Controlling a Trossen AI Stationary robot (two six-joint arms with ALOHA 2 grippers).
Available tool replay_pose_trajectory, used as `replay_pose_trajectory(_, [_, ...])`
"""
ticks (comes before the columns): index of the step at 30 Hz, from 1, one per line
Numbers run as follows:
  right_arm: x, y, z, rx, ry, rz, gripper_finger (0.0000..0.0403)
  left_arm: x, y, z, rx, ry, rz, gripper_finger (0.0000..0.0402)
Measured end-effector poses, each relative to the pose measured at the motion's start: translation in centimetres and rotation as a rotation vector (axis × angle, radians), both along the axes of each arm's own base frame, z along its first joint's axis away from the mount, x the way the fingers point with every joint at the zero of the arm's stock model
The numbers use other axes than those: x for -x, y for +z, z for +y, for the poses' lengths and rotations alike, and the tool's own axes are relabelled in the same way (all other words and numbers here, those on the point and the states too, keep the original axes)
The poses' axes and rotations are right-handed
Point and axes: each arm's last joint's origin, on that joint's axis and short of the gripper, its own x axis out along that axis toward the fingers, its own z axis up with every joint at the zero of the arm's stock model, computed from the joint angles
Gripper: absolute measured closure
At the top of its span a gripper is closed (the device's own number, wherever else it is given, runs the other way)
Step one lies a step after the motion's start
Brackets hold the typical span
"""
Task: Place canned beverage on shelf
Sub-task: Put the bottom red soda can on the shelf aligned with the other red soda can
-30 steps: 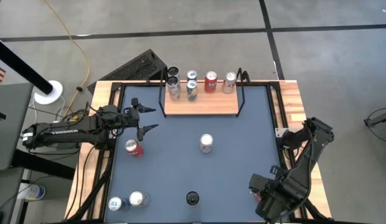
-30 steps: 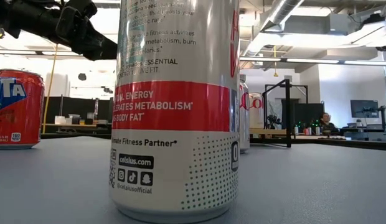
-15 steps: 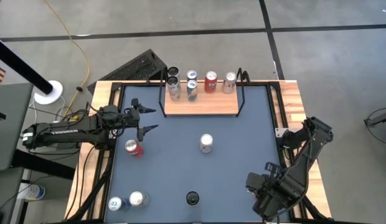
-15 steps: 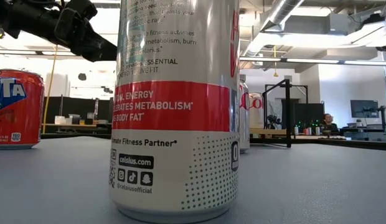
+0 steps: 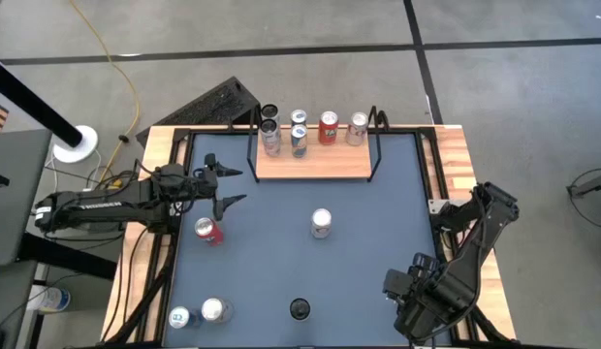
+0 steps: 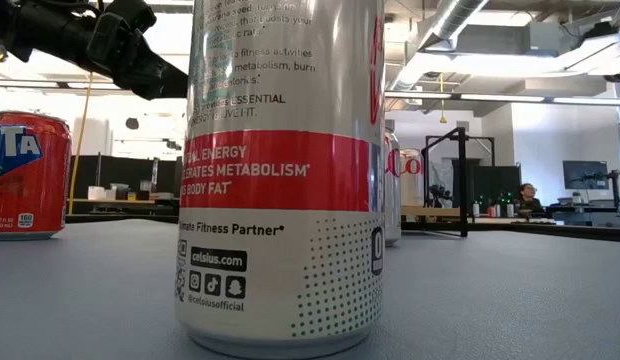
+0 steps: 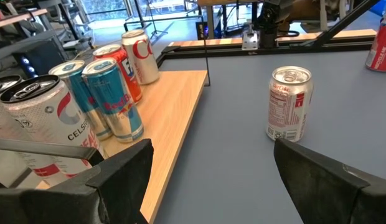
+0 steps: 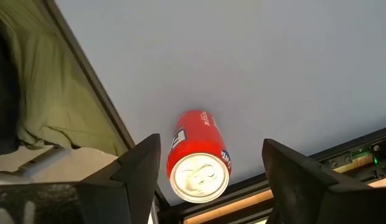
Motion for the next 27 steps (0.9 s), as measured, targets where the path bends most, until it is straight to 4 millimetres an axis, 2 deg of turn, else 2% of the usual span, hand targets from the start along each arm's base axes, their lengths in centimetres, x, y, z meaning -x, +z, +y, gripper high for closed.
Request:
replay_pose_trajectory(9, [0.2,-1.7,-0.2,0.004,-0.061,0.099,0.0132,0.0,0.0,0.0,0.001,0.000,0.001,0.0079])
replay_pose_trajectory(27, [0.9,-0.4,-1.1,-0.035,-0.121,0.075,0.0132,0.0,-0.2,0.0,0.013,-0.001,0.019,0.0079])
